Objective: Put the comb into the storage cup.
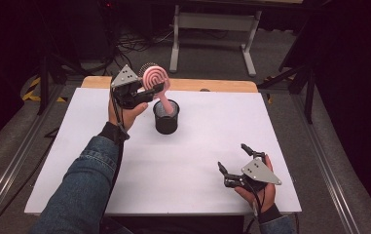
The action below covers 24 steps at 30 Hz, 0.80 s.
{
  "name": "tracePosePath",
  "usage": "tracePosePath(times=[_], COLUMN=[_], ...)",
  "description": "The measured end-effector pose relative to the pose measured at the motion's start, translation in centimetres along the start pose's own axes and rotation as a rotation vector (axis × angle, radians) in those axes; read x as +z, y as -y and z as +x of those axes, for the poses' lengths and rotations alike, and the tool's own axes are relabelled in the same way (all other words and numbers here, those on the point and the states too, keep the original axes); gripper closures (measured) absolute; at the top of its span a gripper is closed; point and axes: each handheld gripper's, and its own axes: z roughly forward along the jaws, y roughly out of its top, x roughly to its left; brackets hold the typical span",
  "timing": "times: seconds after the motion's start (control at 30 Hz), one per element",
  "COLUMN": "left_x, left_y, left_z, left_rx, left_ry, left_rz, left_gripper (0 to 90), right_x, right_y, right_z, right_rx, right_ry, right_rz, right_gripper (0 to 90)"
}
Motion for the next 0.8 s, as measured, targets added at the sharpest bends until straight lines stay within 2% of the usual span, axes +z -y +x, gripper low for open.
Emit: tracePosePath(times=[0.27,0.4,0.8], left_x=[1.3,1.6,2.4], left_y=[1.4,1.8,3.5], left_z=[0.0,-0.1,-0.1], left_rx=[-0.035,-0.034,-0.076], left_ry=[0.001,0.001,0.012], left_rz=[0.028,0.041,0.043], left_gripper=[62.7,62.7,62.6], right_x=[0.1,0.1,0.2], right_y=[0.0,0.0,0.0], right_z=[0.0,0.1,0.1], right_rx=[0.000,-0.002,0.000], right_ry=[-0.002,-0.004,-0.007], right_rz=[0.004,0.006,0.010], right_gripper=[7.3,7.2,7.2])
